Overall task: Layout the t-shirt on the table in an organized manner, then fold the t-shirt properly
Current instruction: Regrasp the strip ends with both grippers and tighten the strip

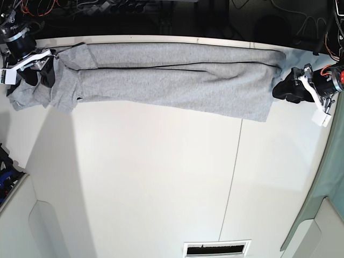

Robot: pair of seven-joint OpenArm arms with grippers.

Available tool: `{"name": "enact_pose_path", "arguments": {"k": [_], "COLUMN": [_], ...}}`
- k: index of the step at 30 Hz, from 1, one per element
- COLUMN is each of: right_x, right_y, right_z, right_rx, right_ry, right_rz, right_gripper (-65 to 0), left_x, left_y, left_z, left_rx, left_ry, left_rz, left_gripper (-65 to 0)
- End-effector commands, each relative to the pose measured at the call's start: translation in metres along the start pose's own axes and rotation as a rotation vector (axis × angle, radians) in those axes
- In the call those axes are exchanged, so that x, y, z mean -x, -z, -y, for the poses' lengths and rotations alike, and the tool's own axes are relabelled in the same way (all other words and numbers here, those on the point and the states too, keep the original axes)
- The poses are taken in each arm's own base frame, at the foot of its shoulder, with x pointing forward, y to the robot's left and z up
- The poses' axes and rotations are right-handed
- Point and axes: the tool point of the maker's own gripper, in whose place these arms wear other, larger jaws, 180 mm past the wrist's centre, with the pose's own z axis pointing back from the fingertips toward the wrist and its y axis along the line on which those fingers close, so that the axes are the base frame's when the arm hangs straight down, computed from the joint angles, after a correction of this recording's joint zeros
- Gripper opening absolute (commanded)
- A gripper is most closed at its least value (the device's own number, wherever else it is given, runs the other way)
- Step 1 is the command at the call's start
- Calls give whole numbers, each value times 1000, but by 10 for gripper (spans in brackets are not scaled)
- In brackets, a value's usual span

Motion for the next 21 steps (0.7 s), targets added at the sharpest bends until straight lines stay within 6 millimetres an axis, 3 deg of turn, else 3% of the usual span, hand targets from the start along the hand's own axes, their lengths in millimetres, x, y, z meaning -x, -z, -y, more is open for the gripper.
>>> {"name": "enact_pose_path", "arguments": {"k": [1, 4, 9, 21], "right_x": [-13, -13, -13, -13], "right_y": [-2, -2, -2, -2], "right_z": [1, 1, 1, 1], "right_rx": [-3, -2, -3, -3], "right_ry": [-5, -6, -4, -3], "right_rz": [43, 42, 43, 43], "right_gripper": [-318, -318, -318, -318], "left_x": [-5, -1, 7, 31], "left_y": [-2, 4, 15, 11], "left_z": [-4, -20, -16, -43], "left_rx": [-29, -145, -158, -332], "left_ry": [19, 16, -9, -12], "left_rz": [10, 9, 5, -79], "left_gripper": [-213, -213, -213, -213]}}
